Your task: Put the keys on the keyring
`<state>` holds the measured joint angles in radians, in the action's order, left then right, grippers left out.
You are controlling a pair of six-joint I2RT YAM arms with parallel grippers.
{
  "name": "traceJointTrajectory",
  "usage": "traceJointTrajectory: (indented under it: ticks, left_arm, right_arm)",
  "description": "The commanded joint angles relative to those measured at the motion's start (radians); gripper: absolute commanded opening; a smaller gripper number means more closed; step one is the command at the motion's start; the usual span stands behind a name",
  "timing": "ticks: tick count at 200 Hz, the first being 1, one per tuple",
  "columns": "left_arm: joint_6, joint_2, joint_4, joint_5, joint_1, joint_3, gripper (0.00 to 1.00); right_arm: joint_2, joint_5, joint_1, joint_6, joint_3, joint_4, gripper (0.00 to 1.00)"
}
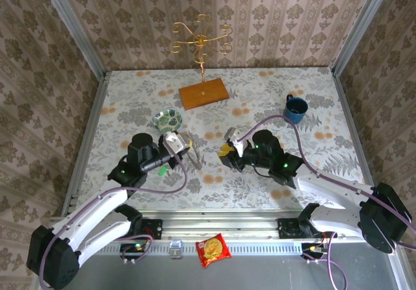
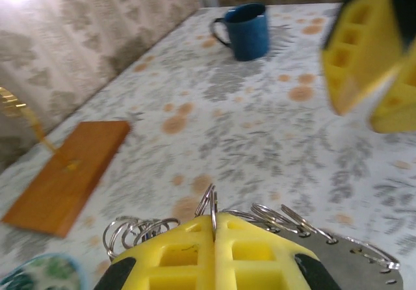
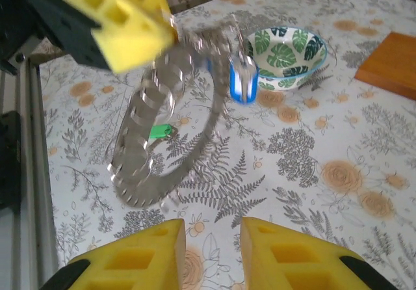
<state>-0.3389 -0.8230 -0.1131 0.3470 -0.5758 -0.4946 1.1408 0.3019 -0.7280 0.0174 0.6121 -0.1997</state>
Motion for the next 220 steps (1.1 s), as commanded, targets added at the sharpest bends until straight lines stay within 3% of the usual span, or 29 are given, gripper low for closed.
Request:
traceJointTrajectory:
  ticks: [1,50,94,121,157,220]
  left_arm:
    - [0.067,0.046,0.046,-0.190,0.039,-0.066,0.00]
    - [0.164,0.115,0.149,-0.304,0.161,-0.127,0.00]
    - [0.213,0.145,0.238,-0.441,0.257,-0.138,0.00]
    - [0.252,0.167,0.254,-0.463,0.340,-0.132,0.00]
    - [0.274,0.212,0.269,-0.480,0.406,-0.114,0.00]
    - [0.261,0.260,0.309,-0.493,0.439,-0.099,0.00]
  right_arm:
    - [0.040,0.020,0.001,-0.050,0.016,-0.029,0.29]
    - [0.318,0.015,-0.114,0.055,0.258,0.172,0.31]
    - [0.589,-0.034,-0.220,0.089,0.465,0.107,0.33]
    - [0.748,-0.084,-0.263,0.122,0.582,0.112,0.34]
    - [0.923,-0.145,-0.275,0.174,0.765,0.199,0.35]
    - [1.071,-0.117,-0.275,0.205,0.869,0.180,0.37]
